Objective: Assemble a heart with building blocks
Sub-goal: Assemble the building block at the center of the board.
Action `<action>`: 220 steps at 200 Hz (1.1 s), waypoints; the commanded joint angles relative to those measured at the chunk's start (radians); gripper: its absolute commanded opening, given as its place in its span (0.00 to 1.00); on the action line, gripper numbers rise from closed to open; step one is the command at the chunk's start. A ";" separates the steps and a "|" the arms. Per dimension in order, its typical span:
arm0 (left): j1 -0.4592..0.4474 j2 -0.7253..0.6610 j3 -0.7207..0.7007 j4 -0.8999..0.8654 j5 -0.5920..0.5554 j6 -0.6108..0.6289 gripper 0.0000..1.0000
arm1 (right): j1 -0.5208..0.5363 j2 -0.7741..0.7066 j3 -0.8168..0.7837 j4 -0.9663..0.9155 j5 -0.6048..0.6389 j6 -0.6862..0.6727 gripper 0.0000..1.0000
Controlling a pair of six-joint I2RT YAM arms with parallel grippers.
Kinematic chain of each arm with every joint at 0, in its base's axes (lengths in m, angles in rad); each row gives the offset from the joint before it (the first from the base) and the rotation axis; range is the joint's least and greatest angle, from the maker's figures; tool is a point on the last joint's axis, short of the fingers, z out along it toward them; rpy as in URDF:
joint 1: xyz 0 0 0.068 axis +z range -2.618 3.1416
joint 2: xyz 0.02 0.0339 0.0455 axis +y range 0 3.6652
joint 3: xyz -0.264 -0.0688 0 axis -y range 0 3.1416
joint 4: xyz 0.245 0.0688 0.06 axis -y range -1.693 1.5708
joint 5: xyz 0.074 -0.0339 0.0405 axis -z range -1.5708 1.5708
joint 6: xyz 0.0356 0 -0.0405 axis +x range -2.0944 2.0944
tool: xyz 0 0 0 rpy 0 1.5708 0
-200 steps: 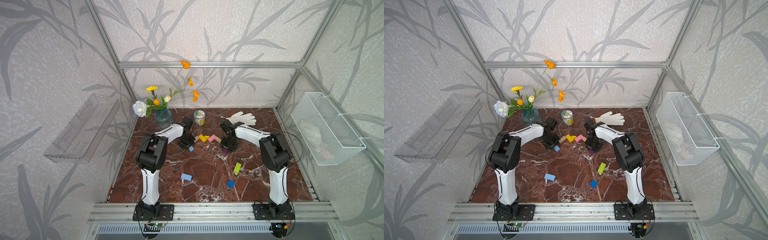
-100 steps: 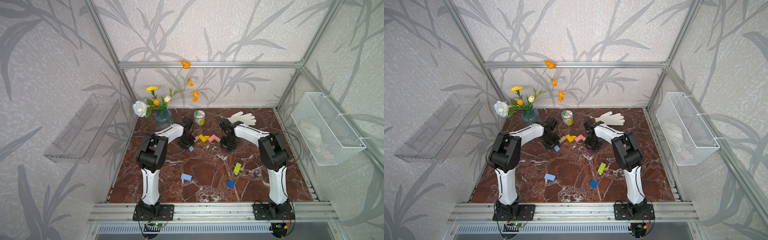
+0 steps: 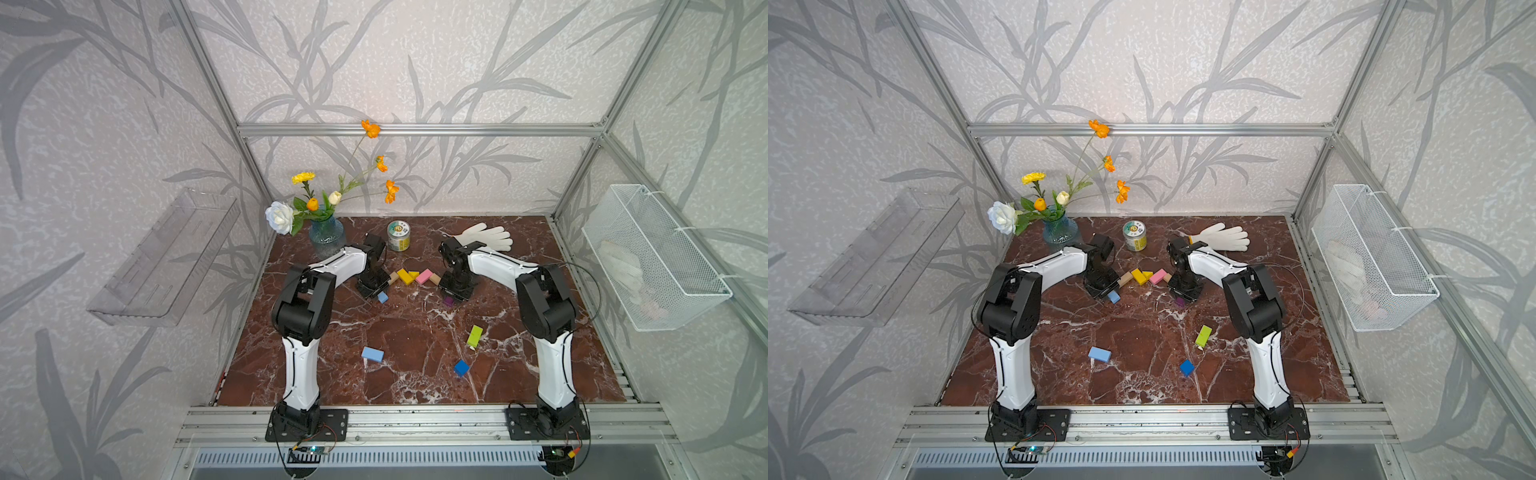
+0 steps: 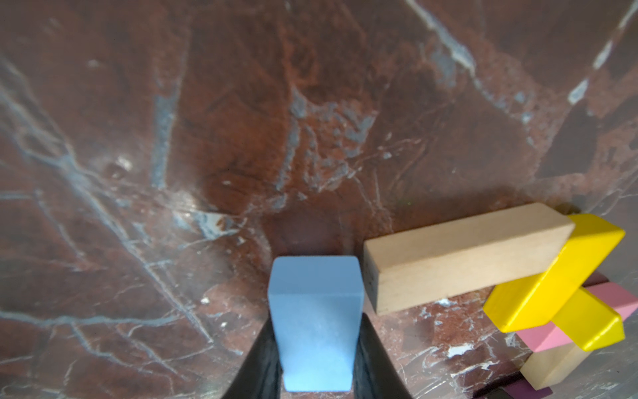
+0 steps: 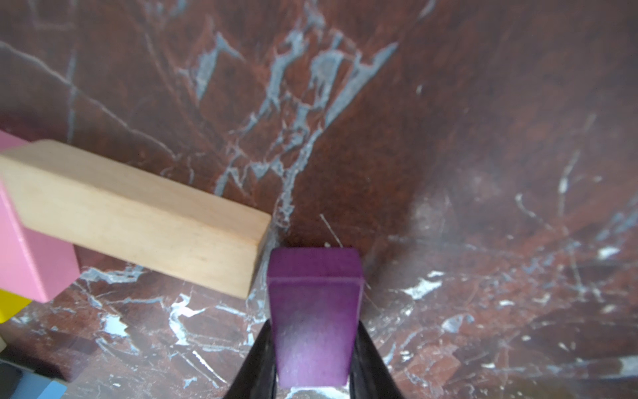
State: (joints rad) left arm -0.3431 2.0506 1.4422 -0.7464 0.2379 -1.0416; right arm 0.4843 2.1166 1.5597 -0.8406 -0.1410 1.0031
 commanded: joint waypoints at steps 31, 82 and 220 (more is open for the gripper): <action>-0.011 0.129 -0.077 -0.038 -0.036 -0.010 0.19 | -0.006 0.054 0.037 -0.043 -0.014 0.004 0.00; -0.017 0.117 -0.090 -0.045 -0.033 -0.018 0.19 | -0.006 0.051 0.027 -0.057 -0.008 0.007 0.00; -0.066 0.060 -0.168 -0.041 -0.012 -0.045 0.18 | 0.059 -0.004 -0.019 -0.076 0.001 0.028 0.00</action>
State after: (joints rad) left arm -0.3935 2.0041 1.3651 -0.7033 0.2302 -1.0695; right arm 0.5297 2.1189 1.5612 -0.8700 -0.1394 1.0138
